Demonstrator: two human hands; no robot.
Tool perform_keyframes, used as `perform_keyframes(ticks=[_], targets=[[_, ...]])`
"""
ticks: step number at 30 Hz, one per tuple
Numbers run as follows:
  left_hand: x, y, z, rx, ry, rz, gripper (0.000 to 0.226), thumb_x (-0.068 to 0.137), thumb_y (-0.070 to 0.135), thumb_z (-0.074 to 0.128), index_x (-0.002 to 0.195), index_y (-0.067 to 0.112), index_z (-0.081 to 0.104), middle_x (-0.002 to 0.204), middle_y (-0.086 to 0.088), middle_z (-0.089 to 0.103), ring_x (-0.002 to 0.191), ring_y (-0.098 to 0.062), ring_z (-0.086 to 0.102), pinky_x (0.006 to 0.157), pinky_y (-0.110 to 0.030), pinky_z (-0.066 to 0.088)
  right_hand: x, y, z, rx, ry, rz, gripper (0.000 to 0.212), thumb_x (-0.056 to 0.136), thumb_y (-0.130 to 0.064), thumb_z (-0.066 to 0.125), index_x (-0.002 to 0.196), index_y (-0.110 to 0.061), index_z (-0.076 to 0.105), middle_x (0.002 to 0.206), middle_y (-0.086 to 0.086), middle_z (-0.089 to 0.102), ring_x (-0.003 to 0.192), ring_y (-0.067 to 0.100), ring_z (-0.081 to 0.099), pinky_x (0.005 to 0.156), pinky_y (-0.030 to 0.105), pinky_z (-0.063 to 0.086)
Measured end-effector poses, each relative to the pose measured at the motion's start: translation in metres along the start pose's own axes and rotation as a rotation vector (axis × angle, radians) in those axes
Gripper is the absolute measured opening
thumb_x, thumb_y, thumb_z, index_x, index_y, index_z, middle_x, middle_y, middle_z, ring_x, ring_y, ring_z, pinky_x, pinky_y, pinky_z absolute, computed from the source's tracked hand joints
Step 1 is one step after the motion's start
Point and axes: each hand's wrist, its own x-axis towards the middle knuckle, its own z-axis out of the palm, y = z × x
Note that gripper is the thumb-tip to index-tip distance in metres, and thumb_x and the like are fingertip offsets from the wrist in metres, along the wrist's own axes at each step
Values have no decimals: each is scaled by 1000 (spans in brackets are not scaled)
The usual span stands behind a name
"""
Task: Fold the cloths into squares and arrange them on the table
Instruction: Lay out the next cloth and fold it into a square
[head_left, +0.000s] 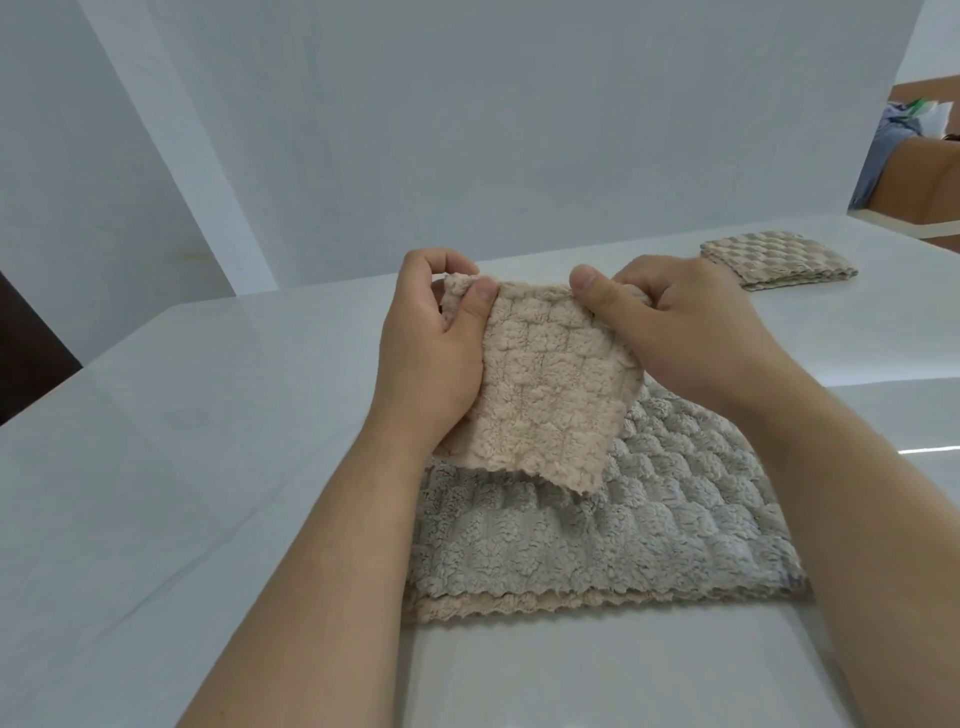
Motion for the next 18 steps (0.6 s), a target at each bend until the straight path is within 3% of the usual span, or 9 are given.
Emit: perform_keyframes(ticks=[3,6,8,10,12,15,17,18], targets=[[1,0,1,-40,2,-19,15,96,34,66,100,39,52,79,7,61,66,-7,58,65,-30,46,2,1,0,-9,24,43,80,87,-72,55,79,7,60,83,19,68,70,32,60,63,42,51],[1,-4,2,-51,3,-31,17,95,37,66,107,38,55,80,-5,64,65,-14,59,63,-37,49,3,2,0,-7,50,71,76,89,-67,58,80,9,61,66,15,57,54,21,46,59,32,40],[1,-7,2,-22,11,-30,22,94,41,66,114,38,57,85,0,64,73,-15,60,70,-38,52,3,4,0,-18,65,72,69,91,-64,59,75,3,63,63,7,55,51,15,45,58,29,39],[2,-9,1,-7,31,-29,25,93,43,66,116,37,59,95,6,66,85,-17,63,79,-40,55,3,6,0,-29,89,70,61,91,-65,58,73,-8,71,71,4,68,58,18,58,58,32,48],[3,-10,2,18,46,-23,25,93,43,66,116,37,61,96,9,67,88,-17,63,82,-41,55,4,7,2,-67,132,73,62,93,-64,56,72,-8,73,78,9,72,70,27,67,67,40,57],[1,-9,5,37,50,-18,23,94,42,67,114,35,61,82,12,61,75,-13,55,70,-31,44,5,5,7,-126,188,87,72,97,-60,52,51,-5,47,48,4,52,45,20,47,51,33,43],[-1,-7,6,51,59,-14,20,94,41,67,112,35,60,80,12,60,75,-14,54,69,-28,41,6,6,9,-125,170,115,71,98,-61,48,52,-9,35,42,-3,36,40,14,33,48,29,33],[-1,-6,5,66,73,-15,20,94,40,67,112,36,59,82,11,60,78,-15,55,70,-27,41,7,8,10,-104,124,125,70,99,-62,46,56,-7,38,44,-2,40,42,13,36,50,28,35]])
